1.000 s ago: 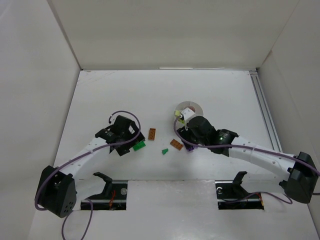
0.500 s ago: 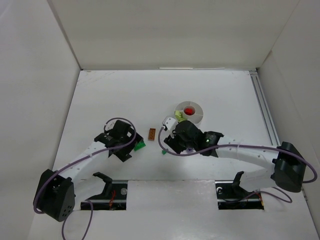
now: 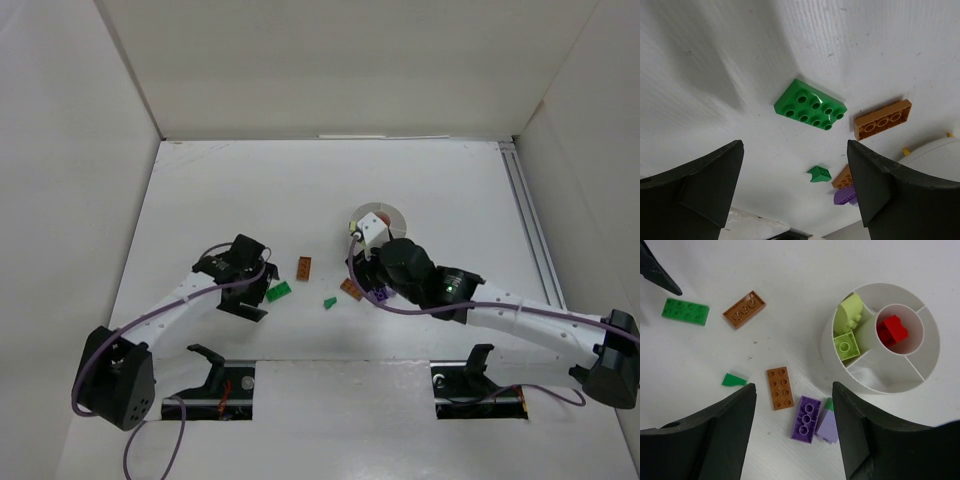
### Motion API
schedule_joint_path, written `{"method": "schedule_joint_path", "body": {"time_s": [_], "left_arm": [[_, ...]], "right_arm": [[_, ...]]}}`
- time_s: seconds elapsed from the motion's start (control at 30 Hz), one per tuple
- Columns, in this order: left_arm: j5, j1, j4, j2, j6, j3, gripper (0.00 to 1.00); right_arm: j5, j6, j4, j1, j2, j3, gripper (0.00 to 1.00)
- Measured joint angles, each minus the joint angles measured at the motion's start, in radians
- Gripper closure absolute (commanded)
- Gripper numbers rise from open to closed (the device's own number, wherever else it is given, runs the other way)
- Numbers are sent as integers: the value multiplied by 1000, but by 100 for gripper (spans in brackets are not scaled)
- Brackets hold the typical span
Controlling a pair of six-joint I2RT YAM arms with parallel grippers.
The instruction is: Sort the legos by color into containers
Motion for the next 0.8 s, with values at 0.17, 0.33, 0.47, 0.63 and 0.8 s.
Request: {"method": "schedule_joint_path", "body": {"time_s": [0.17,0.33,0.47,0.63,0.8], "left_arm": [[-3,2,-33,41,-108,7,19],[-3,11,-38,70,-187,7,20],[-3,21,-15,87,-232,7,24],[2,39,31,152,-272,4,26],[39,53,65,215,-286,16,38]], "right_arm": [[49,22,-1,0,-47,-26,31],[77,27,-3,0,-54,-26,31],[95,27,-8,0,-59,-27,30],[113,20,-14,0,-75,-27,30],[127,11,-28,0,-109,-27,30]]}}
